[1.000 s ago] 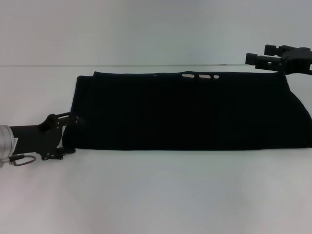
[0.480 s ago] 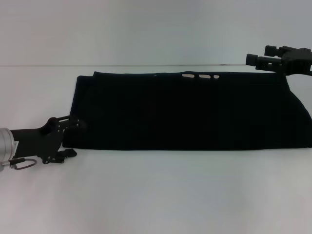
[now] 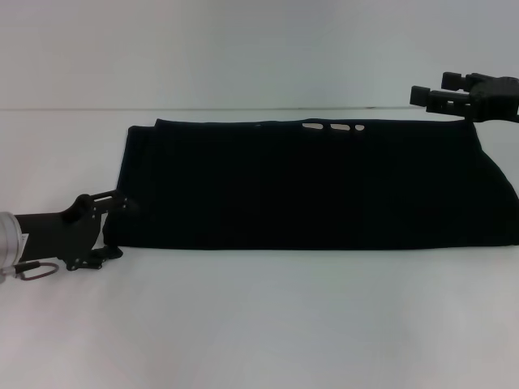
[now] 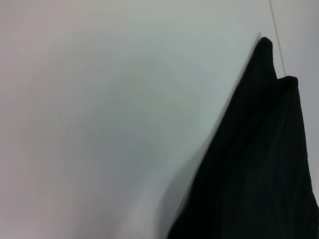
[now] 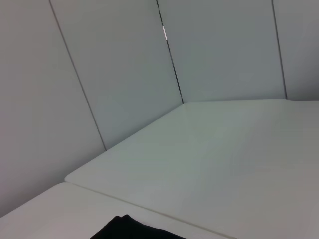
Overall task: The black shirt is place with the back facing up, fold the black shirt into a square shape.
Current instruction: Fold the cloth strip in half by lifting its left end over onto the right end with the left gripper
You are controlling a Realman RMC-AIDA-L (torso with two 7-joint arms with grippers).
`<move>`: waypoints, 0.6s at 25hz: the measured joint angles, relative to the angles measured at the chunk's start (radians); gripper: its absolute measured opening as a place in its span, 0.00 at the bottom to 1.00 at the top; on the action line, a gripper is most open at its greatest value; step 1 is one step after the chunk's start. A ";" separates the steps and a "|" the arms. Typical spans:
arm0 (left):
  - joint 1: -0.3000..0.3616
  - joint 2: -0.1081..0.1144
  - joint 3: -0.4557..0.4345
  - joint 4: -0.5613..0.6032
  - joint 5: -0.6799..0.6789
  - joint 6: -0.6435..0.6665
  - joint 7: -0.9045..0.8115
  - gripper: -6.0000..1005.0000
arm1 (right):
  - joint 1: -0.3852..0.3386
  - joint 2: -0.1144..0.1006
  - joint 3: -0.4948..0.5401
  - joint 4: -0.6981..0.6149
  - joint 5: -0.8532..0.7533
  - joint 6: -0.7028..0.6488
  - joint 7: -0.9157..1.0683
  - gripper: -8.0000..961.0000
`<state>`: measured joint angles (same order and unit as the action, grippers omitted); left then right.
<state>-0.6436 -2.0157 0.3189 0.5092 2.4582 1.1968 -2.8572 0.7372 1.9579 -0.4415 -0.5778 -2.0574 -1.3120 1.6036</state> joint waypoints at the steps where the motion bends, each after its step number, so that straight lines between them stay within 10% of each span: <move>1: 0.000 0.000 0.000 0.000 -0.001 -0.004 0.002 0.90 | 0.000 0.000 0.000 -0.001 0.001 -0.001 0.000 0.95; 15: -0.012 0.005 0.004 0.000 -0.004 -0.057 0.041 0.89 | -0.004 0.002 0.001 -0.005 0.003 -0.013 0.004 0.95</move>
<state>-0.6558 -2.0110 0.3234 0.5092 2.4547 1.1395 -2.8165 0.7335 1.9603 -0.4402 -0.5830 -2.0541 -1.3254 1.6074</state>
